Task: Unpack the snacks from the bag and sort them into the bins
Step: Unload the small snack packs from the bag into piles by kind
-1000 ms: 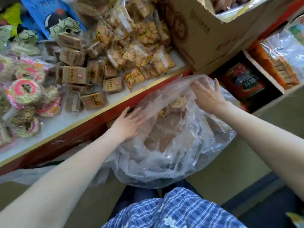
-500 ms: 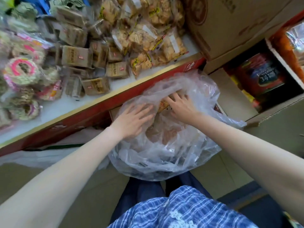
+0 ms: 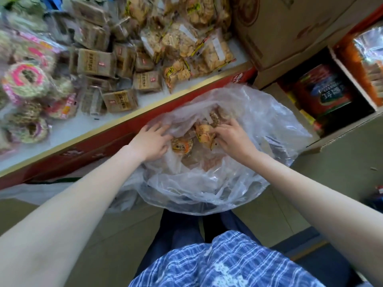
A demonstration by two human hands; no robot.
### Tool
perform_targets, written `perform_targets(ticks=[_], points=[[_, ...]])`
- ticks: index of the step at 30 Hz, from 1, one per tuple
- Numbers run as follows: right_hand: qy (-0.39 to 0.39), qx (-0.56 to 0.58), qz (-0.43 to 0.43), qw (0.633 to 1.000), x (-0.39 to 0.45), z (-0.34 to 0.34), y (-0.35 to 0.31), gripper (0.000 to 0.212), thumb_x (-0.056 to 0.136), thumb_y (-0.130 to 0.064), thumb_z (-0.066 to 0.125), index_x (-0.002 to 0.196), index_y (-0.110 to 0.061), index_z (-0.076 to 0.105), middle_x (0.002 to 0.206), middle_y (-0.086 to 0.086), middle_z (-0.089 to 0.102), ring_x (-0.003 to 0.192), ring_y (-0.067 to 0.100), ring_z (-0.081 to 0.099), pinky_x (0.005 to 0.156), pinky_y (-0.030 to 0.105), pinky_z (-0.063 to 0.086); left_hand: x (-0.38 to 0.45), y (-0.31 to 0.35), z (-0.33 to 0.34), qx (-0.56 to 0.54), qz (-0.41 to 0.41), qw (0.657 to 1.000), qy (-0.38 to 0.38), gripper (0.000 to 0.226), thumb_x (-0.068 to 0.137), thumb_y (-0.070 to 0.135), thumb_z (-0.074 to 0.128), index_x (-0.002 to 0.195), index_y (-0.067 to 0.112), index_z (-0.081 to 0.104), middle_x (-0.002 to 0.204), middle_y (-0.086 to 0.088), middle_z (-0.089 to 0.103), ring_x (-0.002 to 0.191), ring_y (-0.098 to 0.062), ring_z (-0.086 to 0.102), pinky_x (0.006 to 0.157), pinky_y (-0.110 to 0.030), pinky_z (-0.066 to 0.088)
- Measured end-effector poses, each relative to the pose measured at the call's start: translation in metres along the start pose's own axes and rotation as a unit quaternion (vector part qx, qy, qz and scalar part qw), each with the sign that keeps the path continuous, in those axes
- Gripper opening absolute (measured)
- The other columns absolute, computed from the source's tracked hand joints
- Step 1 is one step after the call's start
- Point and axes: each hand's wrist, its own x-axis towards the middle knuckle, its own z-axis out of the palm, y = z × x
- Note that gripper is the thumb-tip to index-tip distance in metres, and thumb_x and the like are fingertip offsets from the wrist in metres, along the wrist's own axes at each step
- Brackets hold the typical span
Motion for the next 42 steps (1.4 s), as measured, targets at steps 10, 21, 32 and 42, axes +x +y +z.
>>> perform_targets(ticks=[10, 21, 32, 42], points=[[0.075, 0.137, -0.162, 0.974, 0.046, -0.064, -0.118, 0.016, 0.08, -0.001, 0.05, 0.084, -0.004, 0.065, 0.08, 0.006, 0.059, 0.073, 0.013, 0.051, 0.066, 0.023, 0.039, -0.085, -0.016, 0.028, -0.22, -0.126, 0.96, 0.121, 0.047, 0.097, 0.021, 0.04, 0.143, 0.017, 0.035, 0.147, -0.003, 0.037, 0.123, -0.025, 0.048, 0.096, -0.038, 0.041], [0.119, 0.258, 0.115, 0.952, 0.124, -0.035, -0.192, 0.025, 0.092, -0.002, 0.042, 0.086, -0.015, 0.063, 0.077, 0.003, 0.061, 0.073, 0.022, 0.064, 0.067, 0.029, 0.05, -0.141, -0.074, 0.052, -0.262, -0.239, 0.922, 0.154, 0.05, 0.095, 0.017, 0.041, 0.144, 0.016, 0.032, 0.147, -0.001, 0.034, 0.129, -0.022, 0.04, 0.1, -0.038, 0.034], [0.097, 0.209, 0.169, 0.958, 0.195, -0.101, -0.139, 0.038, 0.089, -0.005, 0.043, 0.121, -0.019, 0.058, 0.125, 0.01, 0.059, 0.106, 0.023, 0.059, 0.086, 0.034, 0.052, -0.095, -0.074, 0.001, -0.288, -0.171, 0.917, 0.218, 0.047, 0.094, 0.013, 0.04, 0.141, 0.014, 0.035, 0.148, -0.004, 0.032, 0.135, -0.022, 0.031, 0.109, -0.039, 0.029], [0.06, 0.099, 0.101, 0.988, 0.143, -0.11, -0.108, 0.036, 0.091, -0.005, 0.045, 0.123, -0.016, 0.057, 0.125, 0.007, 0.056, 0.095, 0.015, 0.053, 0.074, 0.017, 0.038, -0.079, -0.037, 0.016, -0.246, -0.127, 0.941, 0.195, 0.049, 0.093, 0.017, 0.044, 0.142, 0.018, 0.037, 0.149, -0.003, 0.032, 0.136, -0.022, 0.032, 0.105, -0.038, 0.031]])
